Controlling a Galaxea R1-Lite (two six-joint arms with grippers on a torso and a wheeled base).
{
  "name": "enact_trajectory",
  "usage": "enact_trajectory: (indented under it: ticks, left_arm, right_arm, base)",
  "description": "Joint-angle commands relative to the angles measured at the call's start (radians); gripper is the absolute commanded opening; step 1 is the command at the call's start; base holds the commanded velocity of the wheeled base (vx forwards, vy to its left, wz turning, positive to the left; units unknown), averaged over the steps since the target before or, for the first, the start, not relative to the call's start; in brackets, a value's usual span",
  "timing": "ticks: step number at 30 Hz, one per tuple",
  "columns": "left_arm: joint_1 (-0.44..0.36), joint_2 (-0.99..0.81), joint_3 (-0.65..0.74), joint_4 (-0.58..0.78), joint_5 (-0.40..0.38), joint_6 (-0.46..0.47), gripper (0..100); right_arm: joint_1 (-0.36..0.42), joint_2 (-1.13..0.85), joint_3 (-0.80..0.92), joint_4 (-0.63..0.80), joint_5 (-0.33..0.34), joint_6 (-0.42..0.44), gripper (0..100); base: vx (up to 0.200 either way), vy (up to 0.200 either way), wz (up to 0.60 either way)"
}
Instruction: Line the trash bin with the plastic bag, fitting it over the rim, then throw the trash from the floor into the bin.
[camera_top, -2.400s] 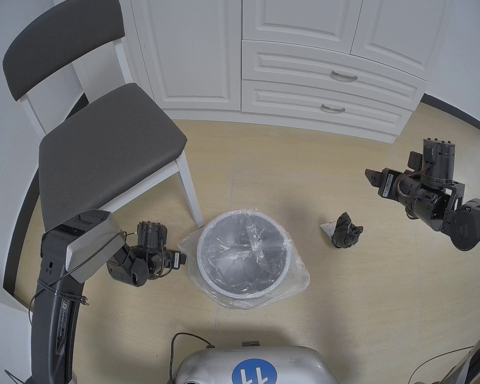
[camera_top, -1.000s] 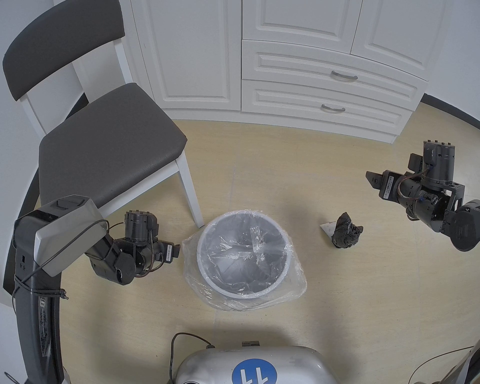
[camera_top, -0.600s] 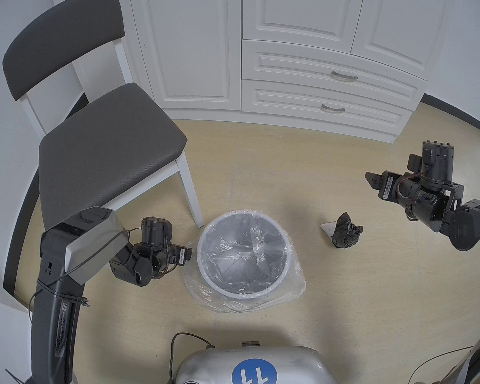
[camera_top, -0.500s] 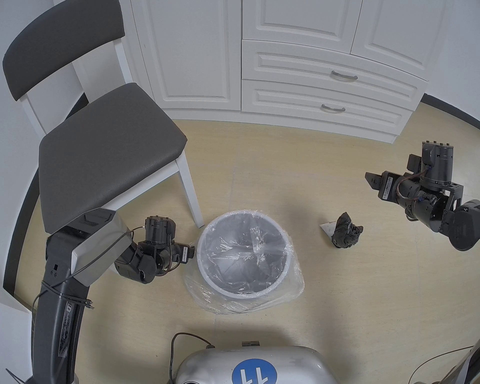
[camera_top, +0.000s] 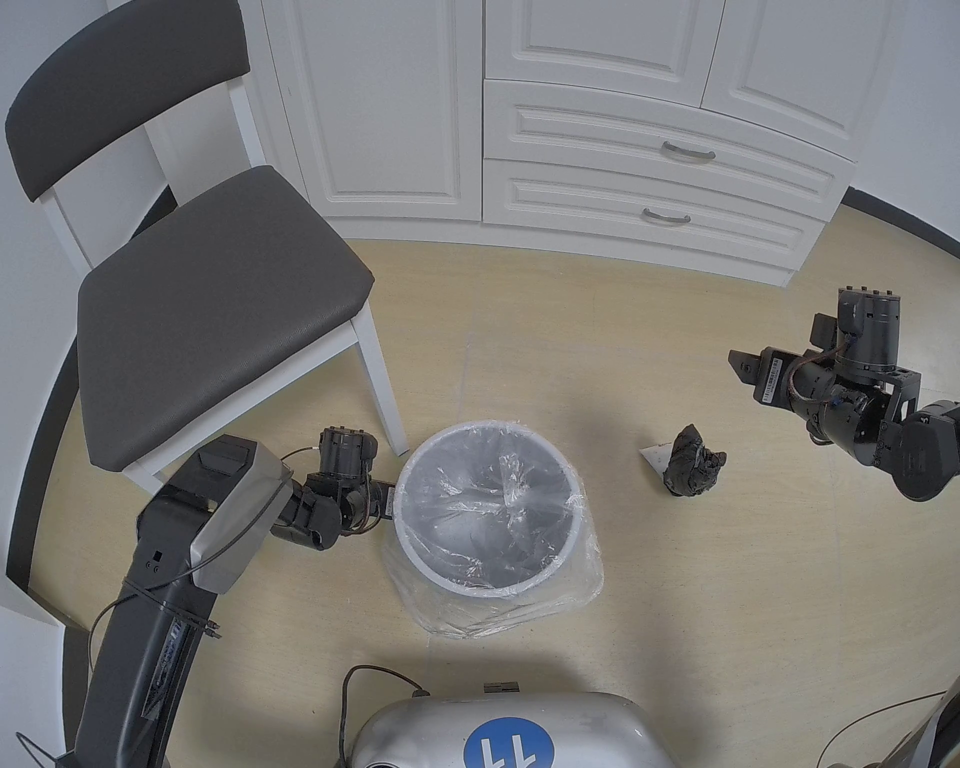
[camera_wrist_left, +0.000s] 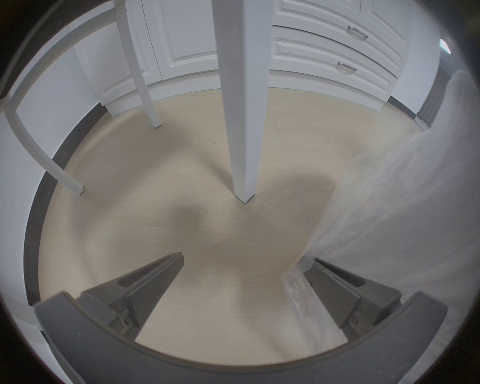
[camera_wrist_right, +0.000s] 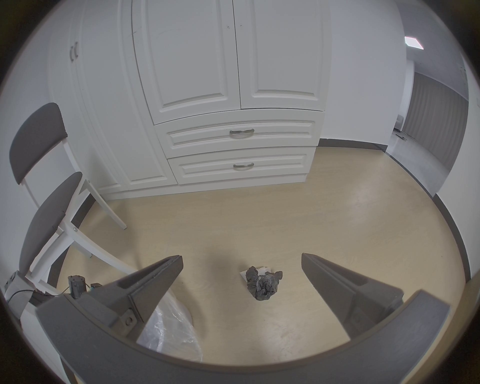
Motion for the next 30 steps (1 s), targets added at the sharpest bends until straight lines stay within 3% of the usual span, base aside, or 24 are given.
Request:
enact_trajectory:
  ticks: [1,7,16,19,23,30]
  left_arm:
    - [-0.001,0.044,-0.04,0.007,0.004,-0.003,100]
    - [0.013,-0.047,0.014,-0.006,0.008,-0.028,100]
    - [0.028,-0.421,0.436,-0.025,0.007,-0.052,100]
    - [0.026,-0.473,0.522,-0.065,0.007,-0.052,100]
    - [0.009,-0.593,0.727,-0.218,0.007,-0.046,100]
    - [-0.053,-0.762,0.91,-0.238,0.008,-0.046,100]
  right_arm:
    - [0.0,0.006,0.001,0.0,0.001,0.0,100]
    - [0.0,0.002,0.005,0.0,0.009,0.0,100]
    - [0.002,-0.025,0.026,0.0,0.018,-0.013,100]
    - [0.003,-0.044,0.046,0.001,0.019,-0.042,100]
    - [0.005,-0.097,0.098,0.003,0.019,-0.093,100]
    - [0.0,-0.182,0.132,0.012,0.052,-0.099,100]
  base:
    - [0.0,0.0,0.0]
    - [0.0,0.0,0.0]
    - [0.0,0.0,0.0]
    - [0.0,0.0,0.0]
    - [0.0,0.0,0.0]
    - [0.0,0.0,0.0]
